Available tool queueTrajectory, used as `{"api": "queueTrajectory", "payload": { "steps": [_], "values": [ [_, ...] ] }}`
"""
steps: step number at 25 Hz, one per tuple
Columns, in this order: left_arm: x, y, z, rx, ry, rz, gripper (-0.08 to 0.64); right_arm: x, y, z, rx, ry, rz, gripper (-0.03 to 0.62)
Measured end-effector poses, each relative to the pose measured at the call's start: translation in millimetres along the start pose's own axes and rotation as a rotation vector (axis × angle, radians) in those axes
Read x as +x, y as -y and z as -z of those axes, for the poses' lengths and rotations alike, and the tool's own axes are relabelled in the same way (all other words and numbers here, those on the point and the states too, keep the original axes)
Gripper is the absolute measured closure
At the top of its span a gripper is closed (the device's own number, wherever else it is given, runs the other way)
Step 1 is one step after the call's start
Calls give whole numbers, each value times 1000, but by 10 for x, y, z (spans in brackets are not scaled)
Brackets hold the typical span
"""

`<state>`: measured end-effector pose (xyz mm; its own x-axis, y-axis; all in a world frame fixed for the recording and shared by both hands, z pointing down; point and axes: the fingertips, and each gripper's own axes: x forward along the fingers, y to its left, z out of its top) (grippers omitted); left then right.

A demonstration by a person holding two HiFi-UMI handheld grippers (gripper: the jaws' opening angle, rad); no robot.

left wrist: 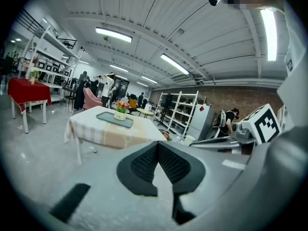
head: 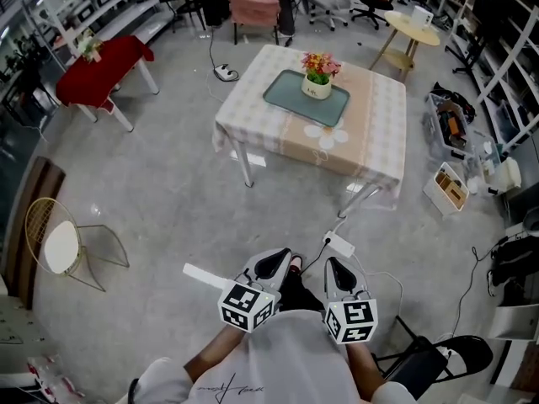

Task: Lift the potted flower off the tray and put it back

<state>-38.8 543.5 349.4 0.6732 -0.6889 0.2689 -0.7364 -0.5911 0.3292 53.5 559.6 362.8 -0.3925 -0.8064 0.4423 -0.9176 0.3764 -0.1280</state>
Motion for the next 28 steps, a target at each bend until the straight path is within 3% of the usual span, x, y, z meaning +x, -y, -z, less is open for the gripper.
{"api": "queueTrajectory", "payload": {
  "steps": [19, 28],
  "values": [
    [1347, -566, -621, 49, -94, 102, 561, 1110, 751, -560, 24, -53, 3, 581],
    [1728, -824, -879, 57, -72, 82, 561, 1509, 955, -825, -2, -58, -40, 575]
  ]
}}
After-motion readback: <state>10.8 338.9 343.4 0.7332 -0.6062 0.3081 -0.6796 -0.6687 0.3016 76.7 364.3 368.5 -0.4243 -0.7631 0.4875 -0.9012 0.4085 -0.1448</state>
